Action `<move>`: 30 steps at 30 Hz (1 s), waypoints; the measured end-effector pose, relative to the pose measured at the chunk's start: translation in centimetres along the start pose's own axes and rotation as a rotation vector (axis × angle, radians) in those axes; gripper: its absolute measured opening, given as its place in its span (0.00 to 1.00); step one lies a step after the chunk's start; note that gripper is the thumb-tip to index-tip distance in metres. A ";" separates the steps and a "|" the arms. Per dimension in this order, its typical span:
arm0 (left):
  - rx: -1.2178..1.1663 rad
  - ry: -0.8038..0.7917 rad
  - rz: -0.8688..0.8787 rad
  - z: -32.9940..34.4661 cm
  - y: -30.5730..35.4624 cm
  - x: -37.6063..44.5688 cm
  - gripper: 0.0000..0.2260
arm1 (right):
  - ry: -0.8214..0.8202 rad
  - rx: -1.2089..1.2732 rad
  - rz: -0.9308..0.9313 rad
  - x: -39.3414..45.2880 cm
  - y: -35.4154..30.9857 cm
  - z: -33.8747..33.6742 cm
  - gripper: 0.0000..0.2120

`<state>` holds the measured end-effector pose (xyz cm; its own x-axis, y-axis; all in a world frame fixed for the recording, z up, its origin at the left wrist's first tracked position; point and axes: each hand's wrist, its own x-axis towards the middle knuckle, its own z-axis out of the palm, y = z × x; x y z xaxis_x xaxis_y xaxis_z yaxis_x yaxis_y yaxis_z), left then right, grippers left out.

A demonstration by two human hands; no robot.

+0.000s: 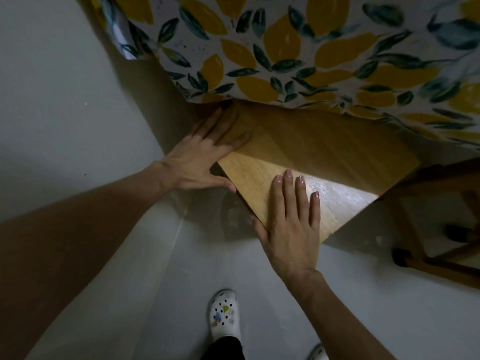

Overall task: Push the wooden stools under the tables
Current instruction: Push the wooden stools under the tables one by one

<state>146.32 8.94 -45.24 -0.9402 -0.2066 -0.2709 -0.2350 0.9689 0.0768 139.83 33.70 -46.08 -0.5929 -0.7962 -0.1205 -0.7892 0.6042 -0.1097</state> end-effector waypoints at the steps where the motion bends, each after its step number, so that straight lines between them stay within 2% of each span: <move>1: -0.008 -0.001 -0.007 0.0 0.2 -0.1 0.47 | 0.008 0.007 -0.013 -0.1 0.3 0.0 0.39; 8: -0.102 0.054 -0.106 1.1 4.0 -3.3 0.46 | -0.016 -0.016 -0.182 -1.6 3.6 -0.4 0.40; 14: -0.203 0.154 -0.380 3.8 11.1 -7.5 0.46 | -0.085 -0.043 -0.454 -2.2 9.1 -1.1 0.40; 18: -0.216 0.159 -0.538 4.2 15.1 -8.4 0.46 | -0.143 -0.119 -0.573 -1.0 11.3 -2.3 0.40; 20: -0.191 0.137 -0.542 4.0 15.4 -8.3 0.46 | -0.130 -0.148 -0.495 -1.6 10.8 -2.4 0.40; 23: -0.147 0.113 -0.454 3.7 14.5 -8.2 0.45 | -0.109 -0.087 -0.274 -2.6 9.2 -1.6 0.41; 30: -0.192 0.098 -0.410 3.1 12.3 -6.0 0.43 | -0.090 -0.070 -0.279 0.7 9.7 -1.6 0.41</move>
<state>149.82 22.49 -45.69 -0.7769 -0.5881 -0.2246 -0.6249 0.7640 0.1609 131.50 38.93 -45.64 -0.3378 -0.9233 -0.1828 -0.9305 0.3568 -0.0825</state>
